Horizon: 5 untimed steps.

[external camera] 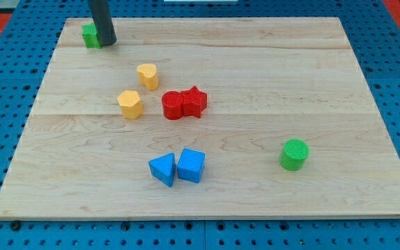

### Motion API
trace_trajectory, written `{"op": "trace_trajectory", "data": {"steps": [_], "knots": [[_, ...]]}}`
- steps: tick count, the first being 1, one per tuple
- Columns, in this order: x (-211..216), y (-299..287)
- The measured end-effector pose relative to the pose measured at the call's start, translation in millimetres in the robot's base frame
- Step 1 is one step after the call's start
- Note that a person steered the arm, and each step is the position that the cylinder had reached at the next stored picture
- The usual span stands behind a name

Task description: Place the red circle to the top center

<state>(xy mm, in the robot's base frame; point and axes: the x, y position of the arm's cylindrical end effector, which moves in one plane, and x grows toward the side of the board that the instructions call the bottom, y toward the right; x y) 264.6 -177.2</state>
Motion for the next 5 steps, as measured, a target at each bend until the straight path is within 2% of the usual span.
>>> {"op": "trace_trajectory", "data": {"steps": [4,5], "knots": [[8,3],[45,13]]}}
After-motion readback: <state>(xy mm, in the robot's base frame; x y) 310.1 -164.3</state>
